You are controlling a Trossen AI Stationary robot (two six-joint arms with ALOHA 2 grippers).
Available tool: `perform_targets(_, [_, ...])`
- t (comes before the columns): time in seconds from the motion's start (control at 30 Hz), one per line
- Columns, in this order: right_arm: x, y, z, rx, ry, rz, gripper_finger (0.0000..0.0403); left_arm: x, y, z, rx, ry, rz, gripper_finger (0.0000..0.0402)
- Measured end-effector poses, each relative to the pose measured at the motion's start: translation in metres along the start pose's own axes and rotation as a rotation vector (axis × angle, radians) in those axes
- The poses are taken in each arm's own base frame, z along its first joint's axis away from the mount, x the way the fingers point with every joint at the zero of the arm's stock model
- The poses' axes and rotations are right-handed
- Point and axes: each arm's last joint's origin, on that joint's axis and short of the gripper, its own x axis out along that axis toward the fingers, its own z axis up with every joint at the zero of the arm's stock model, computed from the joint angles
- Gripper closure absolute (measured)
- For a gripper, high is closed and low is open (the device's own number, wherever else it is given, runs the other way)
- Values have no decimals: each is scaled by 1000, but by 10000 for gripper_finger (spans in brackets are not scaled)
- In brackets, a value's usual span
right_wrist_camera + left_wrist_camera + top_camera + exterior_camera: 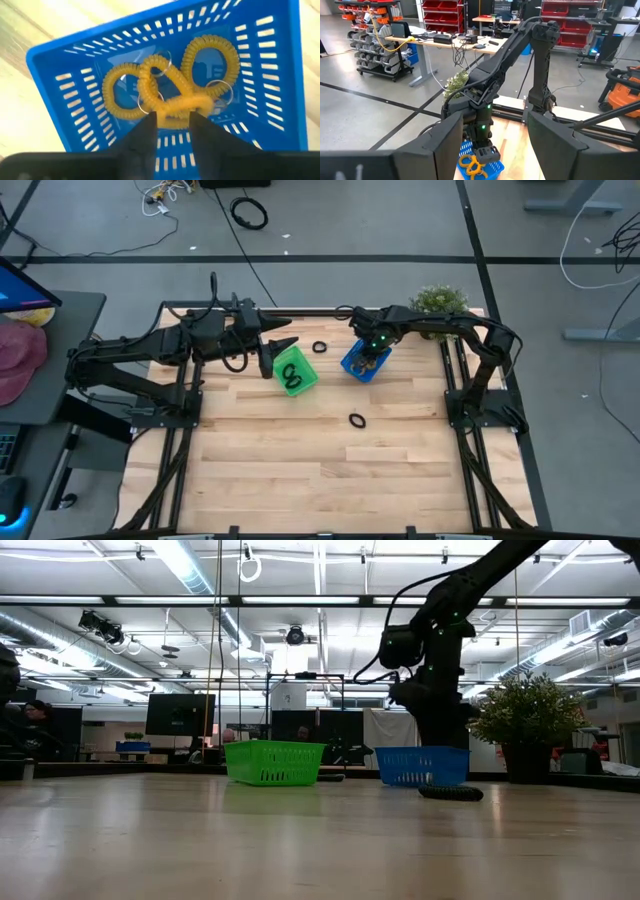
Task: Sort spring keychains
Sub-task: Put the black spring keychain into the green bin
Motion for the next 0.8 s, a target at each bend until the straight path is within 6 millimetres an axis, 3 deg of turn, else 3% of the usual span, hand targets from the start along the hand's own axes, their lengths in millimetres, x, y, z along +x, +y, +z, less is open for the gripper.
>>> perform_targets(0.27, [-26,7,10,-57,-5,2,257,0,0,-2,6,17,1,177])
perform_targets(0.37, [-45,15,10,-105,28,4,273,0,0,-3,9,28,2,177])
perform_targets(0.47, [-71,24,5,-170,30,22,315,0,0,-4,13,38,3,177])
perform_targets(0.6, [-112,39,-14,-235,-22,53,390,0,0,-4,15,41,2,177])
perform_targets(0.8, [-168,62,-70,-271,-120,146,400,0,0,-4,15,40,2,177])
